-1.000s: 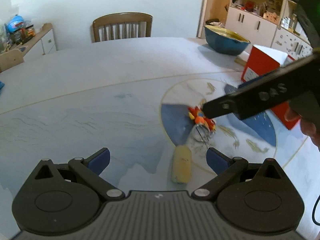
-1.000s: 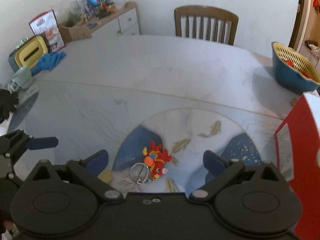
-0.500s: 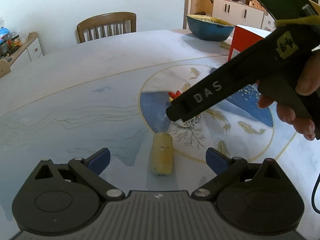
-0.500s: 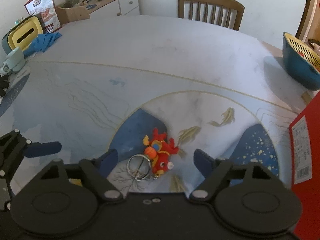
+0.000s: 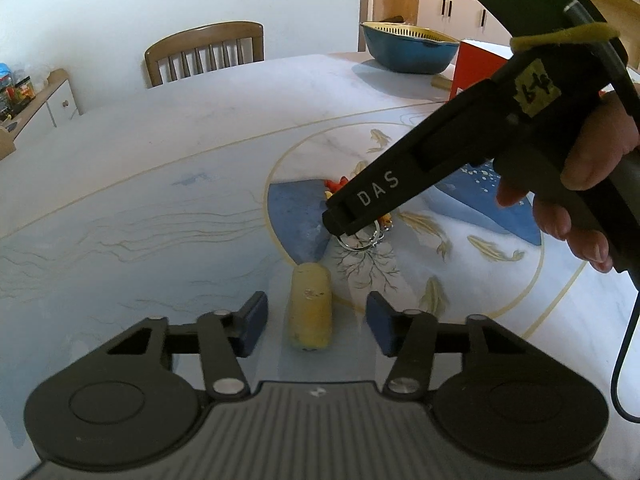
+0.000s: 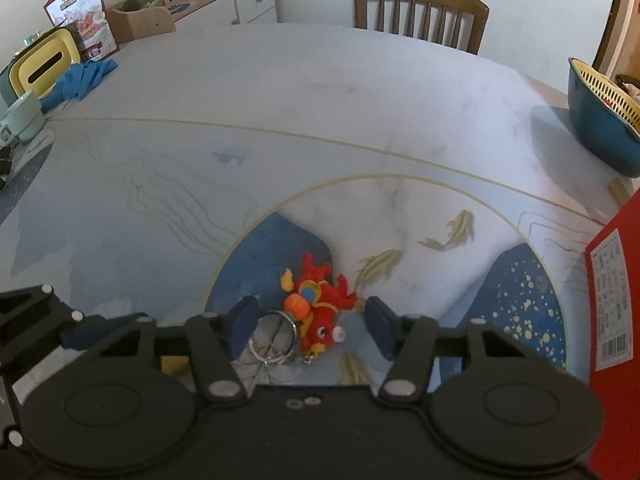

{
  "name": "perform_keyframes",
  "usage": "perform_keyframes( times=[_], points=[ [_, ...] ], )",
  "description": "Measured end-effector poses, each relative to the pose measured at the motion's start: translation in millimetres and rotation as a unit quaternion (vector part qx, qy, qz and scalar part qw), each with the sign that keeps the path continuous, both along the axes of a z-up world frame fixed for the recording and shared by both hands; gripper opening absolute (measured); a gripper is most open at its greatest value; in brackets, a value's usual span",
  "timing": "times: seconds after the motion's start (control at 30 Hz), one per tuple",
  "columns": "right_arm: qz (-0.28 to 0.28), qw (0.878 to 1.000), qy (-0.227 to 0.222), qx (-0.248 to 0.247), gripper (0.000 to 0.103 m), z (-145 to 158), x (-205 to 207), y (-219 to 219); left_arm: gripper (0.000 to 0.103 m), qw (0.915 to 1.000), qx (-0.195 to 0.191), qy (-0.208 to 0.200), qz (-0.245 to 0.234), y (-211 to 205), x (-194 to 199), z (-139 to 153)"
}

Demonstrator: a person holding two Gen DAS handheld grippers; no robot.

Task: Organize objects
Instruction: 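Grasp the yellow cylinder with the left tool while the right tool grasps the red plush toy, then lift and carry the yellow cylinder and red plush toy over the red box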

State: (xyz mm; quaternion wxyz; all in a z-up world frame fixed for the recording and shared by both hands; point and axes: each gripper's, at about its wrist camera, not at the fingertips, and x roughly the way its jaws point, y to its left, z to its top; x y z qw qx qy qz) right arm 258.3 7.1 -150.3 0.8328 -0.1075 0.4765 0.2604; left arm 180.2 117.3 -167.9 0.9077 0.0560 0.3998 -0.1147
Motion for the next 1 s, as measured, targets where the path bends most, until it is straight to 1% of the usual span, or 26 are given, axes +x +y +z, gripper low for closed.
perform_keyframes(
  times=[0.03, 0.1, 0.17, 0.2, 0.27, 0.47, 0.53, 0.77, 1.0],
  points=[
    [0.001, 1.000, -0.001, 0.000, 0.051, 0, 0, 1, 0.047, 1.0000, 0.000, 0.000, 0.001, -1, -2, 0],
    [0.001, 1.000, -0.003, -0.002, 0.047, 0, 0, 2, 0.041, 1.0000, 0.000, 0.000, 0.004, -1, -2, 1],
    [-0.001, 1.000, -0.006, -0.006, 0.043, 0, 0, 2, 0.038, 1.0000, 0.000, 0.002, 0.005, 0, -1, 2],
    [-0.003, 1.000, -0.005, -0.005, 0.038, 1, 0, 1, 0.034, 1.0000, -0.001, 0.001, 0.004, 0, -1, 2],
    [-0.007, 1.000, -0.002, -0.004, 0.037, 2, 1, 0, 0.033, 1.0000, -0.004, 0.001, 0.002, 1, 0, 3],
    [-0.009, 1.000, 0.000, -0.001, 0.037, 3, -3, -6, 0.021, 1.0000, -0.006, 0.000, 0.005, 3, 2, 2],
    [-0.012, 1.000, -0.001, 0.002, 0.037, 4, -5, -10, 0.021, 0.9999, -0.012, 0.003, 0.006, 5, 4, 2],
    [-0.019, 1.000, 0.004, 0.019, 0.037, 16, -14, -29, 0.021, 0.9998, -0.015, 0.010, 0.009, 7, 5, 3],
    [-0.022, 0.999, 0.001, 0.023, 0.037, 31, -25, -53, 0.020, 0.9994, -0.018, 0.023, 0.017, 8, 8, 6]
  ],
)
